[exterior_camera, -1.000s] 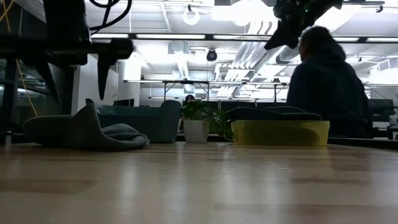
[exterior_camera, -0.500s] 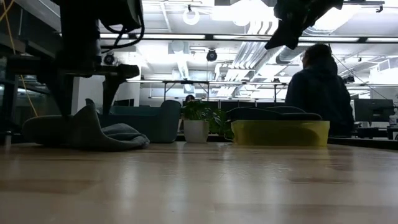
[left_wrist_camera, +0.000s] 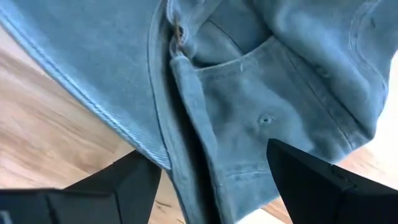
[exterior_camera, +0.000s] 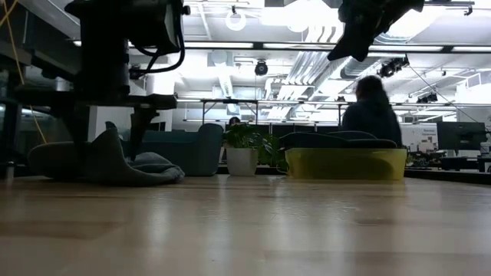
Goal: Pick & Place hat
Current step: Put the gray cap into the green bin
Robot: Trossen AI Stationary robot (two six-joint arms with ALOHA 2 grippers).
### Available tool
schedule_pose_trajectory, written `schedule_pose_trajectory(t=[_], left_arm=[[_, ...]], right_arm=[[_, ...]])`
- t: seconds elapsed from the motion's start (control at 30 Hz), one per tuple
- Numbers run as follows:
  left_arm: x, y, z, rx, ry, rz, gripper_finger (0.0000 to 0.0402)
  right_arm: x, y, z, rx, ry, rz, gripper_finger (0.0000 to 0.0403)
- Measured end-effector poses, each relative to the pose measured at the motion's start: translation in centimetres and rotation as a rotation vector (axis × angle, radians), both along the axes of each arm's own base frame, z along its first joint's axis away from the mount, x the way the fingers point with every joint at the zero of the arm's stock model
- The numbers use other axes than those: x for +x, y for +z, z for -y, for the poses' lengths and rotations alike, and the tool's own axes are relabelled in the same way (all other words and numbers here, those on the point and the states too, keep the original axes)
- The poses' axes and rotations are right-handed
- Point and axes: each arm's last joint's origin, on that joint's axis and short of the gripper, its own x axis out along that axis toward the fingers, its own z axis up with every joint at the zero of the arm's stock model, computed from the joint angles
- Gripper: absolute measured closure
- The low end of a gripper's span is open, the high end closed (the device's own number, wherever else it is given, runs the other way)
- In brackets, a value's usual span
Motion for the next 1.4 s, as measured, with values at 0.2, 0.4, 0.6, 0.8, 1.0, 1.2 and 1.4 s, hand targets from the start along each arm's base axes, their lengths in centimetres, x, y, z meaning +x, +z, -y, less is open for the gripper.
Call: schedule_pose_trajectory(t=[0.2,0.4,0.6,0.8,1.0,1.2,1.4], left_arm=[[0.0,0.0,0.0,0.008,-0.014,-0.006,0.0180],[-0.1,0.0,0.0,0.011,-0.044,-0.013,0.0277],[-0.1,0.0,0.0,0.018,-0.112,-0.028,0.0377],[-0.3,0.0,0.0,-0.001,-0.202,-0.059,0.0386],[-0.3,-0.1,0.3,-0.005,-0.318,-0.072,0.0393],[-0.1,1.3,1.1,0.021,-0.509,-0.029,0.0394],[0.9,5.3,2.1,0.112,-0.841,-0.022,0.0394]], right_arm=[[0.0,0.0,0.0,0.000,0.000,0.000,0.0403],[0.0,-0.1,0.0,0.006,0.000,-0.006,0.0403],[-0.1,-0.2,-0.1,0.017,0.000,-0.015,0.0403],[-0.1,-0.2,-0.1,0.021,-0.003,-0.014,0.0403],[-0.5,0.3,-0.5,0.007,-0.007,0.001,0.0403],[-1.2,1.2,-1.4,0.033,-0.051,0.049,0.0403],[-1.9,1.9,-2.2,0.068,-0.086,0.094,0.0402]])
